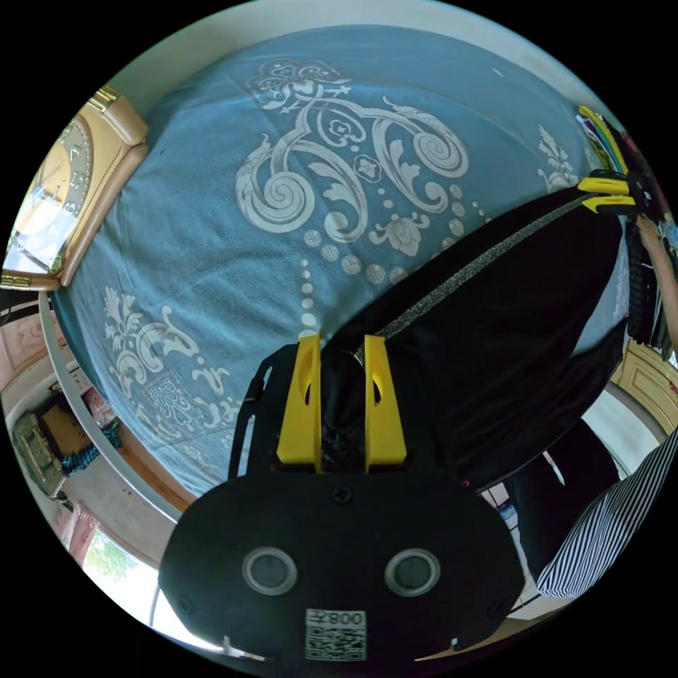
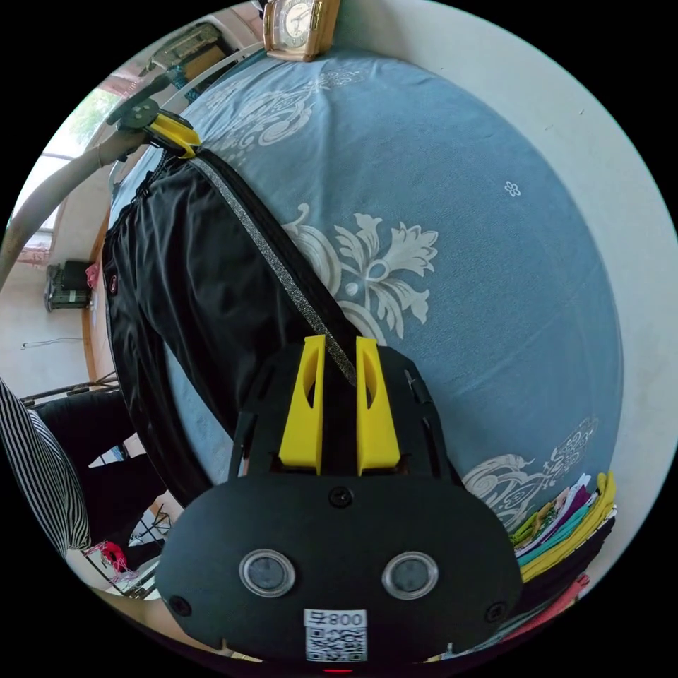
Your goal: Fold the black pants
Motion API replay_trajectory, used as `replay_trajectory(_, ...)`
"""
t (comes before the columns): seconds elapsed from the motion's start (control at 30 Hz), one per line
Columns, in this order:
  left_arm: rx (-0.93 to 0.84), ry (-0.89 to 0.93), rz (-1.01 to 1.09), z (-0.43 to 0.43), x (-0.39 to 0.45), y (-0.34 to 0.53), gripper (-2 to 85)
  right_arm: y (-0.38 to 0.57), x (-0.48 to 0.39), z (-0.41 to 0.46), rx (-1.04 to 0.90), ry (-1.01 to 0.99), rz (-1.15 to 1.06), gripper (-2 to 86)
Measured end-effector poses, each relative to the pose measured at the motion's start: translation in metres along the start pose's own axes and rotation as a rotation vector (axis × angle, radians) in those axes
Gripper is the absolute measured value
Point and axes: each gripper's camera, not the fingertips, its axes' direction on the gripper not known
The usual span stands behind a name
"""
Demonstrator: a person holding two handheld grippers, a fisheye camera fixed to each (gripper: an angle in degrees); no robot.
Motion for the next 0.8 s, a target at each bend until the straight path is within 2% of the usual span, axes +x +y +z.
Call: replay_trajectory(0.8,0.005,0.005,-0.03,-0.015,0.029,0.016,6.9,-0.039,-0.052,-0.005,-0.031,0.094,-0.048,7.5)
